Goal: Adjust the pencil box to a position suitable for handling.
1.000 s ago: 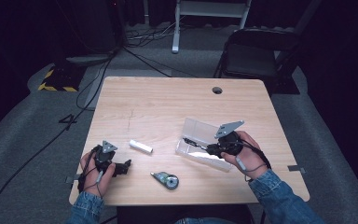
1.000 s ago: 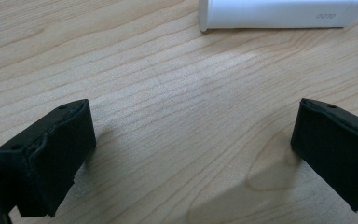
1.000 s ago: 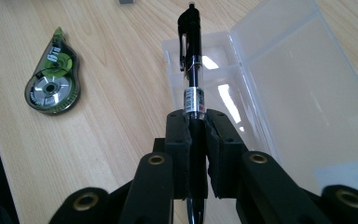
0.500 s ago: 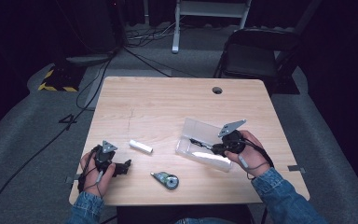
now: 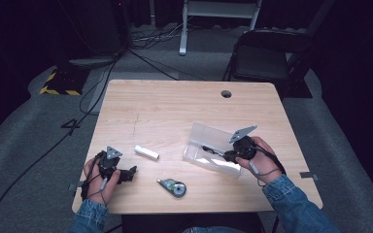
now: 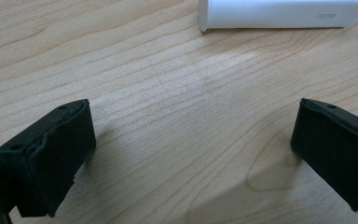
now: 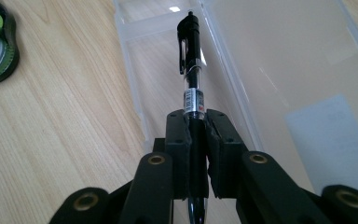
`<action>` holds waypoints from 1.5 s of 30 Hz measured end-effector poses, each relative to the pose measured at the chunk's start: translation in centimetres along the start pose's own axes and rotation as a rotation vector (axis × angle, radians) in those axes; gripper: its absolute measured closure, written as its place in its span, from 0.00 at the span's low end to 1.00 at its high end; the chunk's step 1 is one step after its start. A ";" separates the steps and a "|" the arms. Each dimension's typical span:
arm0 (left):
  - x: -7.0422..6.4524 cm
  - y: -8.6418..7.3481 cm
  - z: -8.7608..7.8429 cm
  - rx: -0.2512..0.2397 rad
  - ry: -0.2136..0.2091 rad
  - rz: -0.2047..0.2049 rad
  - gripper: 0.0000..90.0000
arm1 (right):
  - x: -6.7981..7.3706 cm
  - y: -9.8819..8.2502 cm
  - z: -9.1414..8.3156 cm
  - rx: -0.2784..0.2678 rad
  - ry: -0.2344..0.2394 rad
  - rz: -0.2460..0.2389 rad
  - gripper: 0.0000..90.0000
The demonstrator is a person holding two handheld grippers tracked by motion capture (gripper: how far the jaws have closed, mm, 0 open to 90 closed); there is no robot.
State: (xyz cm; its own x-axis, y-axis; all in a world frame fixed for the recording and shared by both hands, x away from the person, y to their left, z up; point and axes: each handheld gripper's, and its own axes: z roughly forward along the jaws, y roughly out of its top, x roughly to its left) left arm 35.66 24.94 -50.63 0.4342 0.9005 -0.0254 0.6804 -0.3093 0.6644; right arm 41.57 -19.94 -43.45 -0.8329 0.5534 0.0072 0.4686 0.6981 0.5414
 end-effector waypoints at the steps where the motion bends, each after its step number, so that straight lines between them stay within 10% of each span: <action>1: 0.0 0.0 0.0 0.000 0.000 0.001 0.00 | 0.0 0.0 0.1 0.003 0.000 -0.003 0.89; 45: 0.0 0.0 0.0 0.000 0.000 0.000 0.00 | -0.4 -1.3 1.9 0.056 -0.070 -0.041 0.89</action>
State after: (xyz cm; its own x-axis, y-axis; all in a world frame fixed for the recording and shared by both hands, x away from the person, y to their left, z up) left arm 35.66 24.94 -50.63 0.4342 0.9005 -0.0257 0.6804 -0.3091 0.6645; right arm 41.89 -20.19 -45.79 -0.8299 0.5529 -0.0741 0.4518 0.7441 0.4922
